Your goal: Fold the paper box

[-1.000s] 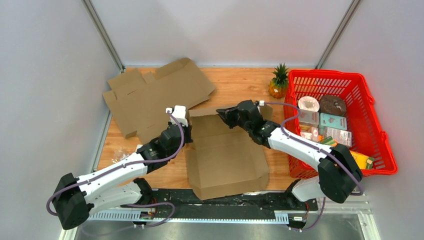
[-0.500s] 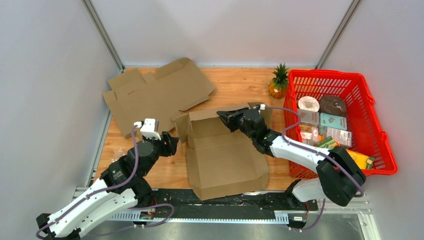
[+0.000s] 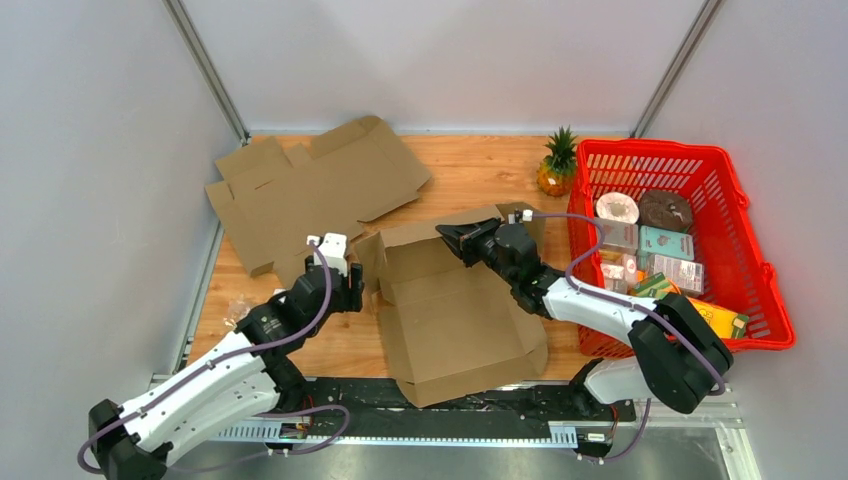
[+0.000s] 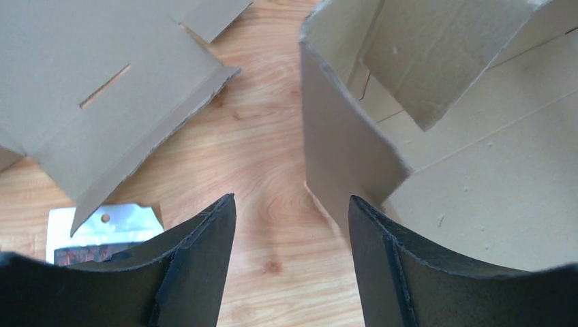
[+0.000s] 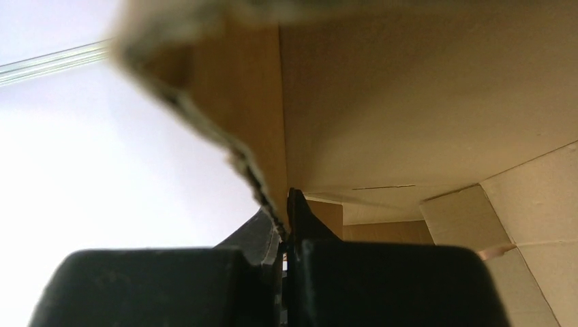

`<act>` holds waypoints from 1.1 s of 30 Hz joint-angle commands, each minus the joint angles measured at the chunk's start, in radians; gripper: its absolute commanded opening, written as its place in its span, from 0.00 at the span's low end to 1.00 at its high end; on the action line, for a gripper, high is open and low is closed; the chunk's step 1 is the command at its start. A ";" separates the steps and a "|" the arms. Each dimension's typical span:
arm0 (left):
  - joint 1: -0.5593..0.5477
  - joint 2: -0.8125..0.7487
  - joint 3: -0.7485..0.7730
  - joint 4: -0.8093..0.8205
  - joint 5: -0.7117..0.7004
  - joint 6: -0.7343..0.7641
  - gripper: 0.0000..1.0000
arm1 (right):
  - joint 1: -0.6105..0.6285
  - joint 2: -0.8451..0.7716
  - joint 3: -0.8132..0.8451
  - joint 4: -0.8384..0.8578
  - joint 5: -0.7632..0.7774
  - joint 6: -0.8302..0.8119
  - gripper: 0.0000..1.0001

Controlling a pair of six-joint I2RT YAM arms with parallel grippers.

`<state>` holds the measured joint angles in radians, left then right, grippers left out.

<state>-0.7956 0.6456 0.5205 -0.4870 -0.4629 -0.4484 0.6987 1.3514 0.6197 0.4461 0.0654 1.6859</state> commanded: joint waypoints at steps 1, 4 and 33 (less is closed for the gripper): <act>0.009 0.063 0.048 0.155 0.047 0.123 0.70 | -0.007 0.018 -0.021 0.029 -0.029 -0.003 0.00; 0.010 0.133 0.093 0.217 0.099 0.154 0.70 | -0.007 0.015 -0.021 0.032 -0.035 -0.003 0.00; -0.014 0.207 -0.031 0.527 0.193 0.051 0.50 | 0.065 -0.040 -0.017 -0.084 0.079 -0.103 0.00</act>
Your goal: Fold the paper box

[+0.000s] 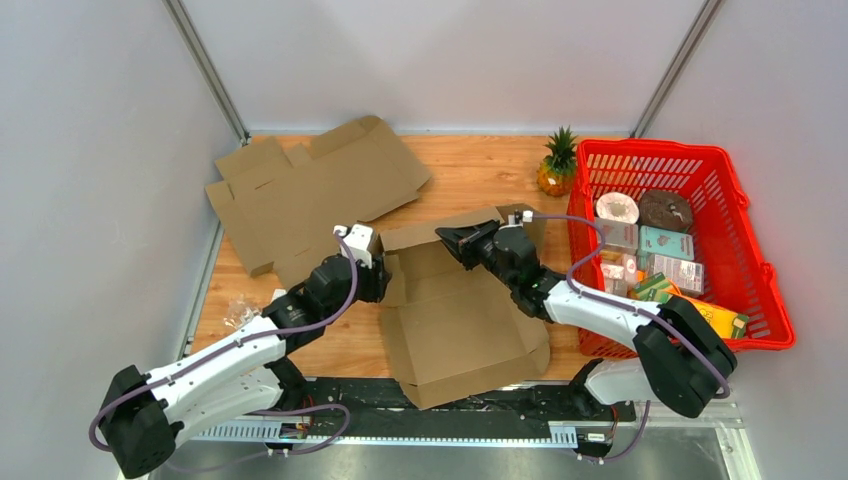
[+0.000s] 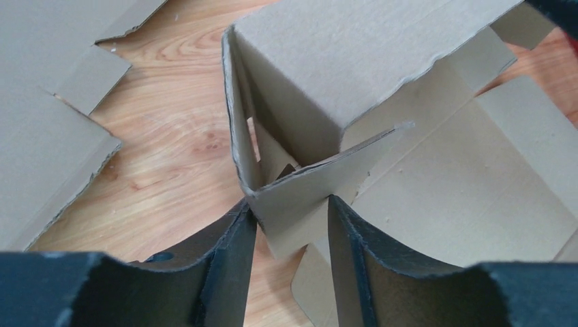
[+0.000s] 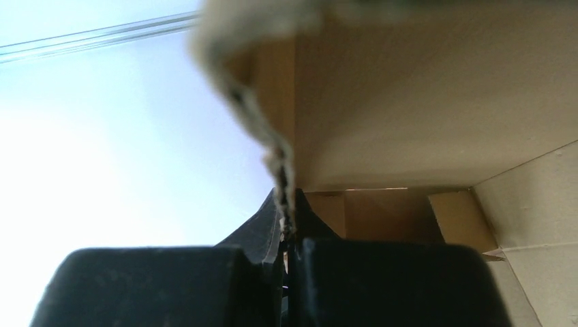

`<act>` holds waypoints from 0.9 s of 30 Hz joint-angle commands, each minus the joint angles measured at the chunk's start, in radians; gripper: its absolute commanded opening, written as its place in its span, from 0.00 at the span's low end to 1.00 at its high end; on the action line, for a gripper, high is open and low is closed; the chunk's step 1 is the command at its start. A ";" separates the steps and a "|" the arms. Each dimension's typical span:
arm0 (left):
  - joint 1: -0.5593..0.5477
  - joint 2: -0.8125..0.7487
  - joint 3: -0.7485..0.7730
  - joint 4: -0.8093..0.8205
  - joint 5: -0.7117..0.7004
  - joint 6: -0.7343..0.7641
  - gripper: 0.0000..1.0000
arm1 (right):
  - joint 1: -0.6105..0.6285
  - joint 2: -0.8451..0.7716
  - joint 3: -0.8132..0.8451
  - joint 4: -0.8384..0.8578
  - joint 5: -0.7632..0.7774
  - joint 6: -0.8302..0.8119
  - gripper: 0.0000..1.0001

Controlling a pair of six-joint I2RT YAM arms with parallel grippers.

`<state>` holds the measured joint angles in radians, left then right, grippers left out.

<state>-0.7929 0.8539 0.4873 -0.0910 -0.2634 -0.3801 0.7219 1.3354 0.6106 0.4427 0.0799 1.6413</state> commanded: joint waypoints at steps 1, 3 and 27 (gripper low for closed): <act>-0.047 0.005 0.004 0.145 -0.025 -0.019 0.48 | 0.051 -0.022 -0.015 -0.078 0.079 -0.058 0.00; -0.087 0.030 0.017 0.163 -0.129 -0.019 0.43 | 0.063 -0.018 -0.018 -0.064 0.081 -0.054 0.00; -0.270 0.304 0.137 0.037 -0.678 -0.253 0.33 | 0.077 -0.113 -0.034 -0.091 0.078 -0.024 0.00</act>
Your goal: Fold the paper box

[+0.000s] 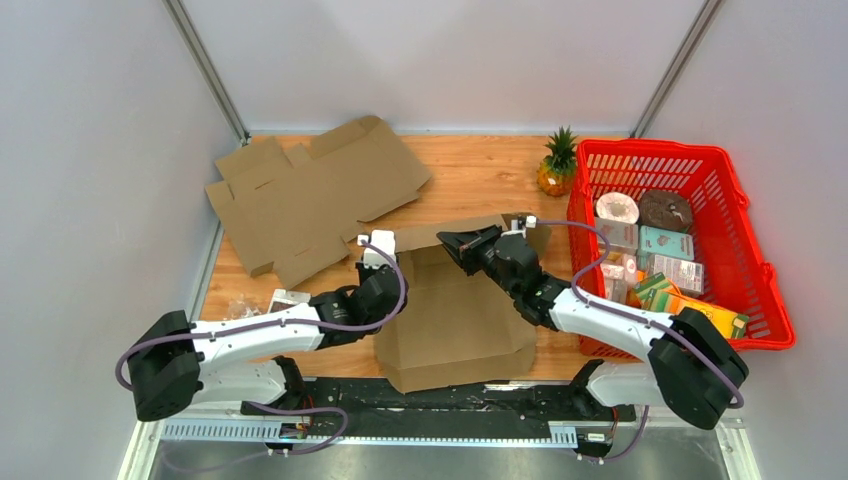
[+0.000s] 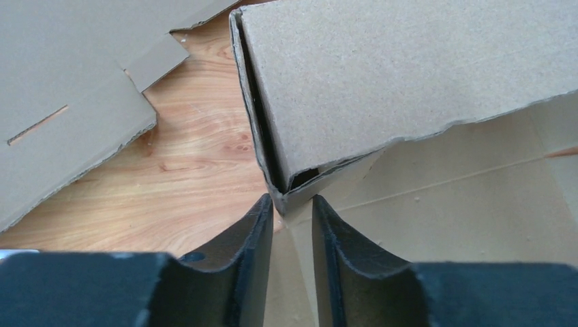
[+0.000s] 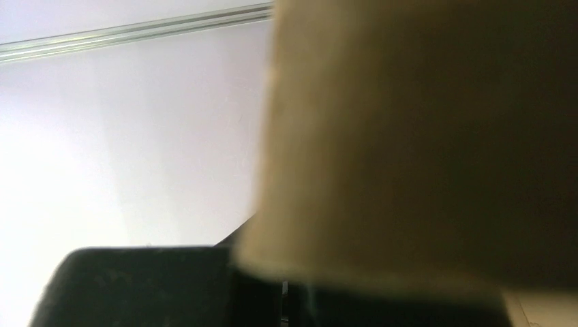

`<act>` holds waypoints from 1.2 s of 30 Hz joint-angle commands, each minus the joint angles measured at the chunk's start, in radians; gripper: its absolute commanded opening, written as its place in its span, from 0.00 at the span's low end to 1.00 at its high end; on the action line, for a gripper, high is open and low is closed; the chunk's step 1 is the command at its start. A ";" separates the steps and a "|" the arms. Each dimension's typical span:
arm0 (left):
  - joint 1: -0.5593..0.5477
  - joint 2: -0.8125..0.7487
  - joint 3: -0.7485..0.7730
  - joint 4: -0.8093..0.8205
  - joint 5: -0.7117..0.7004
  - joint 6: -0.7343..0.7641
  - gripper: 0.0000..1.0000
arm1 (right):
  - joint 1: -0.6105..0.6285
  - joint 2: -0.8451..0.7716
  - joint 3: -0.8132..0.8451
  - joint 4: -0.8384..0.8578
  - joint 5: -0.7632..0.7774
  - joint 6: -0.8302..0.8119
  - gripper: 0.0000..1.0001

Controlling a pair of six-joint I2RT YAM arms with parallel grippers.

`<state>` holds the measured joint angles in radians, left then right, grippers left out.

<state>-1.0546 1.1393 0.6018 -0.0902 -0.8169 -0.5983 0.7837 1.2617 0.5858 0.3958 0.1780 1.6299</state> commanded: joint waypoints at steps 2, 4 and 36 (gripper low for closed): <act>-0.024 0.033 0.038 0.006 -0.154 -0.058 0.31 | 0.017 -0.042 -0.010 -0.049 -0.012 -0.018 0.00; -0.036 0.043 0.044 -0.009 -0.188 -0.058 0.32 | 0.017 -0.044 -0.014 -0.049 -0.008 -0.018 0.00; -0.036 0.266 0.181 0.058 -0.263 -0.052 0.32 | -0.014 -0.065 -0.027 -0.023 -0.078 0.007 0.00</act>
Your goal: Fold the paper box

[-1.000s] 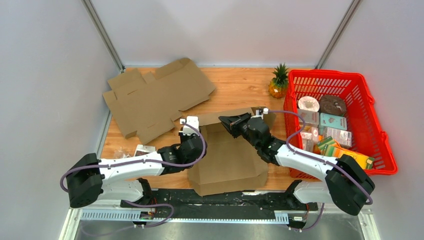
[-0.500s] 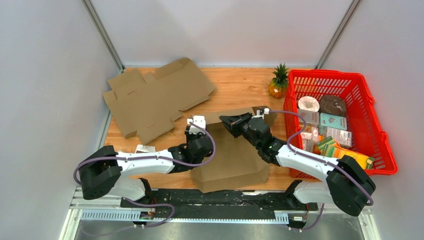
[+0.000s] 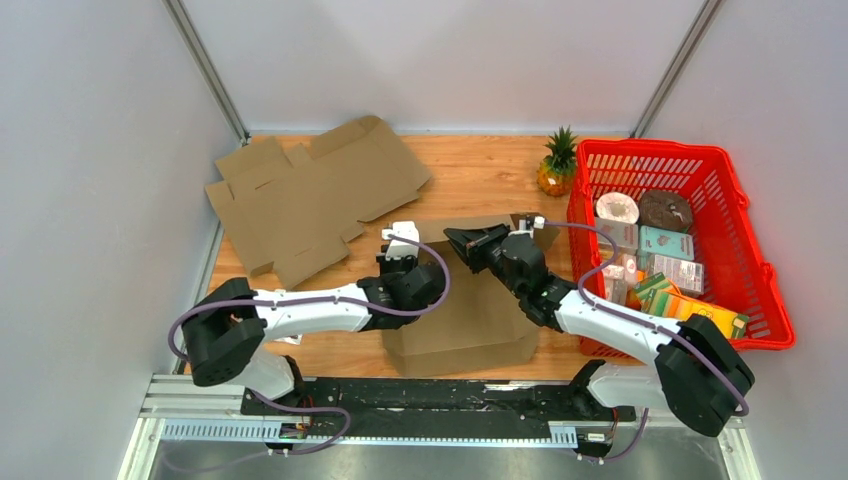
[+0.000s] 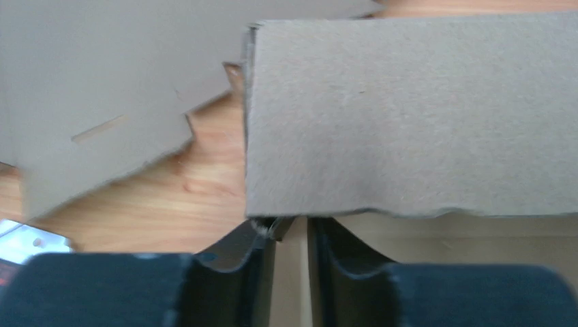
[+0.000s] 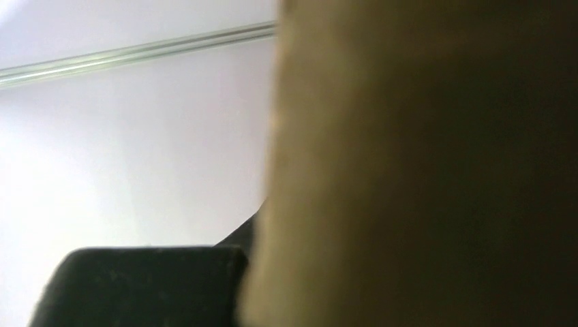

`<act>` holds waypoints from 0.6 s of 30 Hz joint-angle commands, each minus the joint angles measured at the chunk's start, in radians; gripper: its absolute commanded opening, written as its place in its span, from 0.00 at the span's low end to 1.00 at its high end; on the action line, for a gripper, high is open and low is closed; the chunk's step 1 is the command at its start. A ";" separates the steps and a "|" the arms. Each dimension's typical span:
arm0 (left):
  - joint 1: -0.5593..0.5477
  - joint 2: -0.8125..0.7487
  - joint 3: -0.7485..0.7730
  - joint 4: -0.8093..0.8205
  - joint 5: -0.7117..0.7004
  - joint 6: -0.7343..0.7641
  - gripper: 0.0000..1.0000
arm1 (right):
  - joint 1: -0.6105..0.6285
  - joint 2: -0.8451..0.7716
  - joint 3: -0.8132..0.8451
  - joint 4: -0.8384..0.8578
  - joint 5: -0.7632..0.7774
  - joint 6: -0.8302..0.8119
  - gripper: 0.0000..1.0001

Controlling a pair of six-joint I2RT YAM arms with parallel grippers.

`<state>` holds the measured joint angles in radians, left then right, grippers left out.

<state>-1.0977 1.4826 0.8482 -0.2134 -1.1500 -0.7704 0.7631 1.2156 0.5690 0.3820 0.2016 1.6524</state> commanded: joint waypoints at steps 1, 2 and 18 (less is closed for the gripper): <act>0.006 -0.105 -0.168 0.288 0.169 0.172 0.40 | 0.005 -0.028 -0.009 -0.023 -0.106 -0.025 0.00; 0.006 -0.131 -0.214 0.375 0.205 0.204 0.47 | 0.004 -0.033 -0.001 -0.031 -0.107 -0.029 0.00; 0.041 -0.199 -0.296 0.465 0.403 0.223 0.49 | -0.036 0.009 0.051 -0.043 -0.249 0.052 0.01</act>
<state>-1.0588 1.2484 0.4965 0.2302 -0.7578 -0.5255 0.7242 1.2106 0.5816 0.3332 0.0551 1.6577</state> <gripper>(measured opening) 0.475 0.010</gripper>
